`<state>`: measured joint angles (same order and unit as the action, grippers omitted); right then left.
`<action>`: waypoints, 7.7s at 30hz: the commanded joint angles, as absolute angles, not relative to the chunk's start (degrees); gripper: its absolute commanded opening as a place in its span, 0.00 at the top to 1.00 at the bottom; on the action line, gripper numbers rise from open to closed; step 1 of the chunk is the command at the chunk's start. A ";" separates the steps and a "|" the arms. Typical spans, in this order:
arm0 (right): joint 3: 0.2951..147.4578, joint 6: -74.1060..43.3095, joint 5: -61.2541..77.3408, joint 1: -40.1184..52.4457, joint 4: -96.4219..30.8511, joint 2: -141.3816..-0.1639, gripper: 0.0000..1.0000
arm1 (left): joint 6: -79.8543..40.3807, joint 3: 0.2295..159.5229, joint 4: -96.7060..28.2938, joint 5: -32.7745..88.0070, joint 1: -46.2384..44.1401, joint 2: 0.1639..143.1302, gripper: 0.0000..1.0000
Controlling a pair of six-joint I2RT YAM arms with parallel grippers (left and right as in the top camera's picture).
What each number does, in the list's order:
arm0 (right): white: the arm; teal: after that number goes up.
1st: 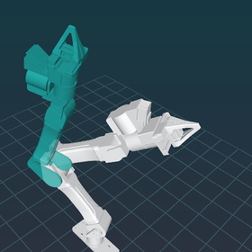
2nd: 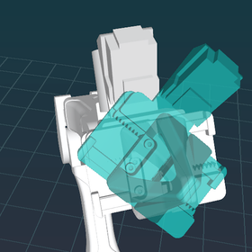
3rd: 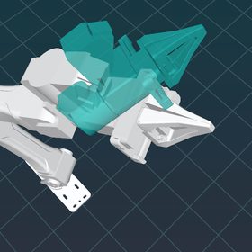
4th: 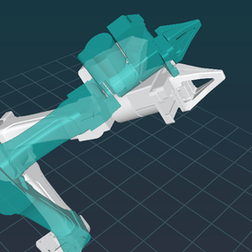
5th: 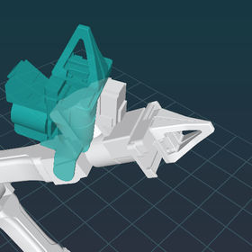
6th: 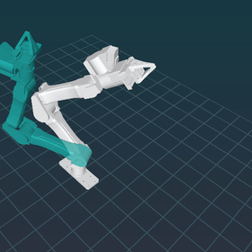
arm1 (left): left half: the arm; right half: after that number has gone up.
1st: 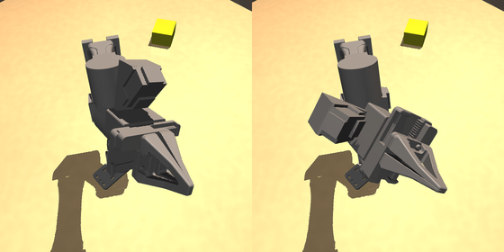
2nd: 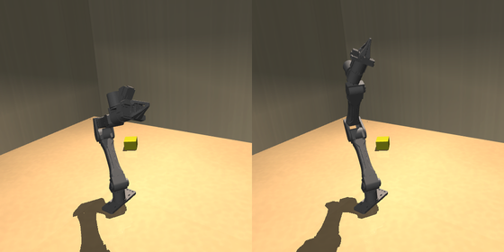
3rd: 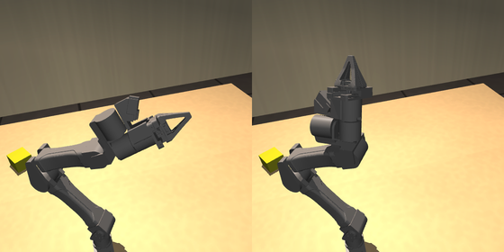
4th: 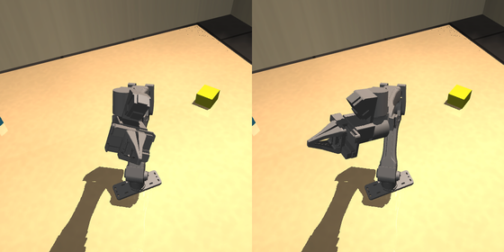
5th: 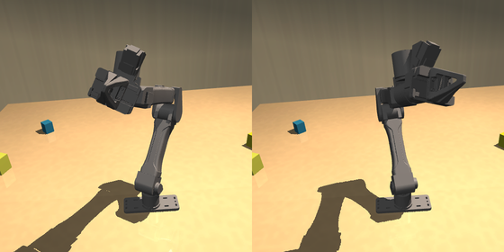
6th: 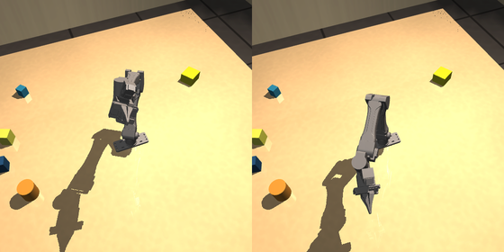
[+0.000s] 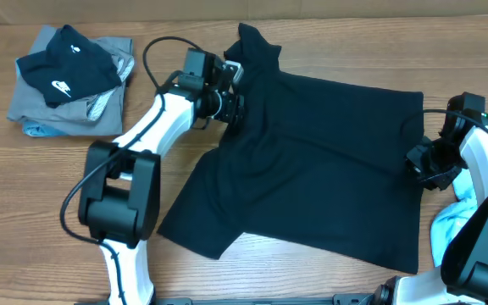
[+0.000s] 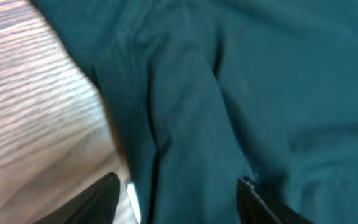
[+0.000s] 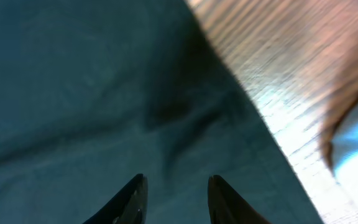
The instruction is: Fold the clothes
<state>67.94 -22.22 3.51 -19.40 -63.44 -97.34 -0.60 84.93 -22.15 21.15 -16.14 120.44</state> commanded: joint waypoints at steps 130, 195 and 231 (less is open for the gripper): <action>71.75 -17.50 15.42 -19.94 -75.75 -78.39 0.51 | -1.93 75.79 -65.39 13.82 4.58 111.07 0.75; 31.44 -40.97 16.75 -19.99 -69.91 -77.89 0.75 | -1.28 65.89 -61.19 20.18 5.98 100.09 0.95; 41.95 -36.67 16.25 -19.94 -80.29 -70.78 0.96 | -1.28 72.77 -71.22 17.34 7.99 99.44 0.96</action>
<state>39.86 -38.39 16.97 -20.14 -78.87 -73.93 -1.87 70.22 -69.89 19.33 6.57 100.99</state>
